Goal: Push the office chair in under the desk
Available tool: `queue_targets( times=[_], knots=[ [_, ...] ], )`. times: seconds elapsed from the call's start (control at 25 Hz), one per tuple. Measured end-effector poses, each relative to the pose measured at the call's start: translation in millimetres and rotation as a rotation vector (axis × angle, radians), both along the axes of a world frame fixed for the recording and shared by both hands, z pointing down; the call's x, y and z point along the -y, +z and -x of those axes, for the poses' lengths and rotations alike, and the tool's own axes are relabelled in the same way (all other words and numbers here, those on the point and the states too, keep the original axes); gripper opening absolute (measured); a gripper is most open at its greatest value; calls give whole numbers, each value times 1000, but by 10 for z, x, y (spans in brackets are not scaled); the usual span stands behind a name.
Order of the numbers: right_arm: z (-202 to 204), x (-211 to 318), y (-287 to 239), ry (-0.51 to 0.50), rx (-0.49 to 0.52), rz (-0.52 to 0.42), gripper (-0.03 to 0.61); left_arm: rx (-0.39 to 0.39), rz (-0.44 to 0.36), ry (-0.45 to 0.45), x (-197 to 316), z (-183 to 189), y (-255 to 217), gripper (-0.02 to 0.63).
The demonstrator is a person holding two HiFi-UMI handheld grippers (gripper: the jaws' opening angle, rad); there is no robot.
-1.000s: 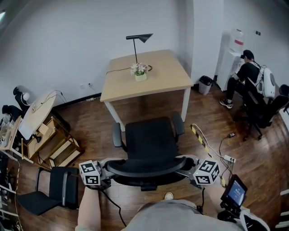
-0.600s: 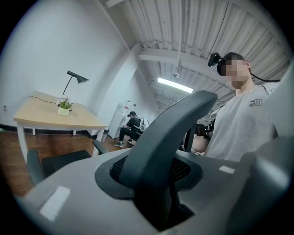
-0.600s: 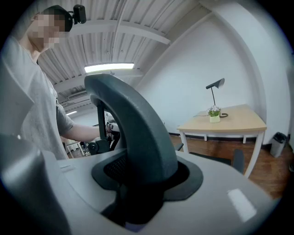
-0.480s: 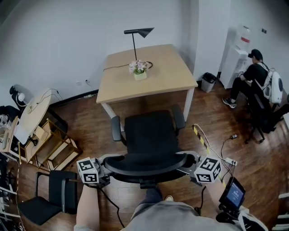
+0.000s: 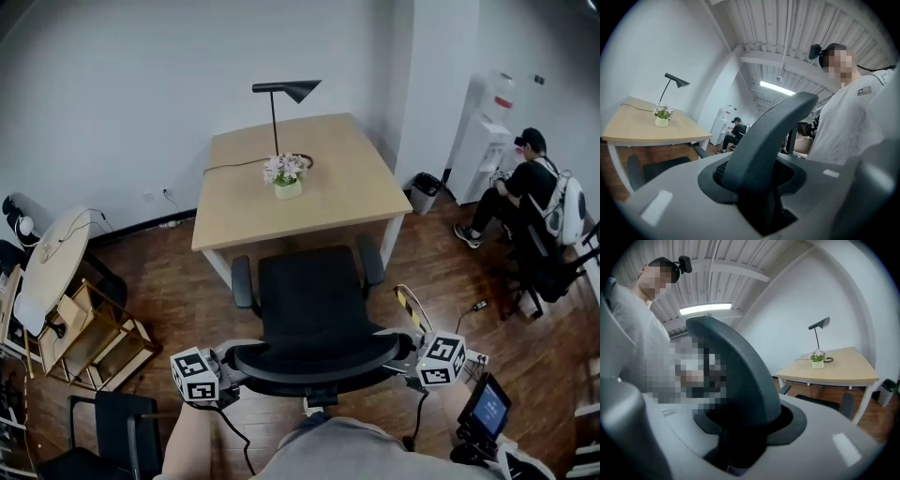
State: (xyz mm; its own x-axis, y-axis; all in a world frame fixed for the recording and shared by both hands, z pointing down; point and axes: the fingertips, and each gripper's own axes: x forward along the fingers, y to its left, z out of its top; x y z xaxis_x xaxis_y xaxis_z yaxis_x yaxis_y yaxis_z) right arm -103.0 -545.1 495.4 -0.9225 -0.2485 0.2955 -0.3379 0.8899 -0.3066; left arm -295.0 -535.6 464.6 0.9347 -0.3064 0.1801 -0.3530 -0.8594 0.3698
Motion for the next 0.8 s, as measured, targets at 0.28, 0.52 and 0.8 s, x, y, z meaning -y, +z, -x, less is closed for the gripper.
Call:
queue_targets(
  times=[0.28,0.52,0.8],
  knots=[
    [44,586,-84,32,-10,10,207,-10,0,29,606,63,-95,156],
    [130,1067,-104,44,-9,5,209,-11,1,36,1098,148,-104,156],
    [159,1586,-115,40,-4,-11,209,-11,-5,33,1625,162,-99,158]
  ],
)
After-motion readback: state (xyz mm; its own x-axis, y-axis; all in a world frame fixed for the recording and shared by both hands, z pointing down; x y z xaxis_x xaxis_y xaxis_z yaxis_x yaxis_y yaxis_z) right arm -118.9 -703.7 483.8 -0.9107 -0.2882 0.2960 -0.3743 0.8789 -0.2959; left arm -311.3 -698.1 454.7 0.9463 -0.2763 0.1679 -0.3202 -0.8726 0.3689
